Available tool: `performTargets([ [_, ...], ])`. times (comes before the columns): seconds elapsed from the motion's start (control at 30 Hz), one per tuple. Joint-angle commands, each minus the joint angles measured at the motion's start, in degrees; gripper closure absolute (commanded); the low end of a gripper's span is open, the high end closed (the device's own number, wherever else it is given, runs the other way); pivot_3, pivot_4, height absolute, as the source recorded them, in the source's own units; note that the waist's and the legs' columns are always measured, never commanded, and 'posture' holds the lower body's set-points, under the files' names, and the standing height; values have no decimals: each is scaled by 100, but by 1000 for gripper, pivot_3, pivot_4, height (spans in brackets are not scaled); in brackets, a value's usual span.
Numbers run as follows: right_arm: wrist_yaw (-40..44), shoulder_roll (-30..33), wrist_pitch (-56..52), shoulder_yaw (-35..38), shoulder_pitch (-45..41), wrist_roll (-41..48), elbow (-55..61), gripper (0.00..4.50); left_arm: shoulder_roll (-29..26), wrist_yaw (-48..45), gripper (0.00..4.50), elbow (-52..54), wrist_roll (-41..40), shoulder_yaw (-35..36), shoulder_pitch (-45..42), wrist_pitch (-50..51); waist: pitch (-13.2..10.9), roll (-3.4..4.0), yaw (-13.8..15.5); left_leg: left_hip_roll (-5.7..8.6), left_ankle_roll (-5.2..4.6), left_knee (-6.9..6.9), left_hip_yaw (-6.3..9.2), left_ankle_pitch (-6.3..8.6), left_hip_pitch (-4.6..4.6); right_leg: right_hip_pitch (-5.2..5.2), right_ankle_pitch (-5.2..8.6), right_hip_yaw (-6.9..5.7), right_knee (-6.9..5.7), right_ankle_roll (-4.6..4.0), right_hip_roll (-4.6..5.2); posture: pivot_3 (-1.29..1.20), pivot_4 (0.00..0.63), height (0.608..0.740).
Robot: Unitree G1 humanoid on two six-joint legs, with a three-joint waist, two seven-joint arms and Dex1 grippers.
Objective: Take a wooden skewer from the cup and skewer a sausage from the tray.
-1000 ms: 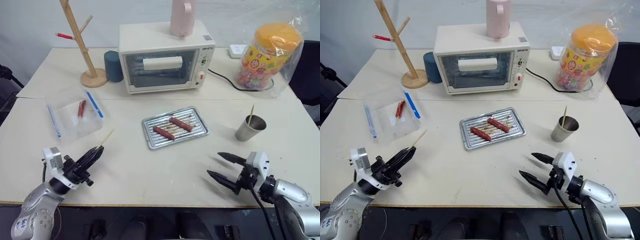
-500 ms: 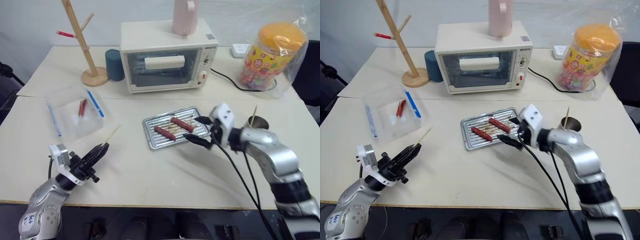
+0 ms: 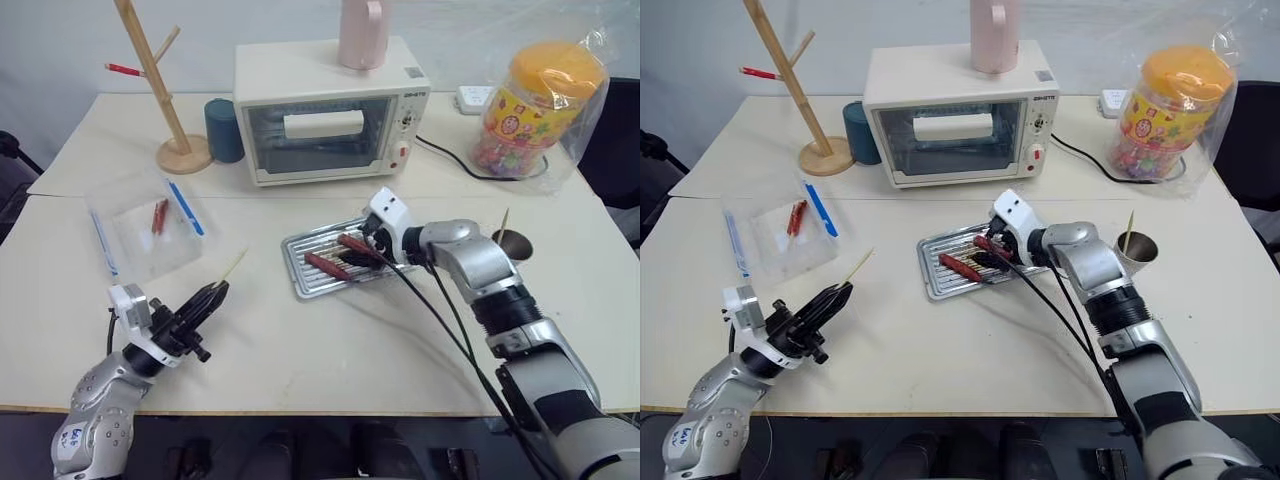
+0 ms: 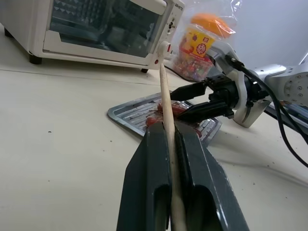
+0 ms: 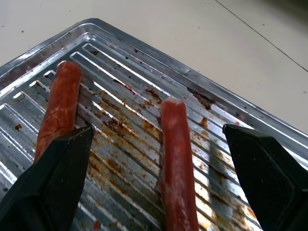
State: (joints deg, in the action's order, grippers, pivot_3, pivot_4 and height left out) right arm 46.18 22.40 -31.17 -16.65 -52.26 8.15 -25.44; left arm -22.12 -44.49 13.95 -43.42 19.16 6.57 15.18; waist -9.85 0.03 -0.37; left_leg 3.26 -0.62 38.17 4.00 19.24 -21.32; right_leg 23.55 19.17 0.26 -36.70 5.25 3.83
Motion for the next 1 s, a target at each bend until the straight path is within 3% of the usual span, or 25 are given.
performTargets([
  [0.03,15,-148,352,87,-240,-165,-353,47,16,-10,4500,200,-30,10,13,-82,0,0,-7,0,1,0,0,0,0,1,0,0,-2,0,0,0,150,740],
  [0.13,27,-214,469,109,-278,-253,-534,605,9,-9,4500,202,-35,13,1,-76,0,0,-6,0,1,0,0,-1,0,2,0,0,-7,0,0,0,150,740],
  [0.37,104,-224,563,140,-243,-398,-630,2364,-15,-9,4500,242,-42,18,24,-49,0,0,-21,0,3,2,-1,-1,0,4,0,0,-11,0,0,0,150,740],
  [0.63,133,-197,551,268,-134,-481,-640,2364,-36,-23,4500,222,-40,9,-14,-6,0,0,-95,0,4,1,-1,-2,0,4,0,-1,-16,-1,0,0,150,740],
  [0.73,147,-195,562,288,-113,-496,-671,2814,-37,-34,4500,196,-30,-3,-51,-4,0,0,-118,0,4,1,-1,-2,0,4,0,0,-18,-1,0,0,150,740],
  [0.83,146,-194,585,297,-95,-506,-697,3586,-31,-43,4500,189,-27,-12,-69,-2,0,0,-121,0,5,1,-1,-3,0,5,0,-1,-19,-1,0,0,150,740],
  [1.0,120,-204,570,314,-57,-514,-666,3586,-24,-63,4500,180,-31,-6,-62,-13,0,0,-121,0,5,1,-1,-3,0,5,1,-1,-18,-1,0,0,150,740],
])
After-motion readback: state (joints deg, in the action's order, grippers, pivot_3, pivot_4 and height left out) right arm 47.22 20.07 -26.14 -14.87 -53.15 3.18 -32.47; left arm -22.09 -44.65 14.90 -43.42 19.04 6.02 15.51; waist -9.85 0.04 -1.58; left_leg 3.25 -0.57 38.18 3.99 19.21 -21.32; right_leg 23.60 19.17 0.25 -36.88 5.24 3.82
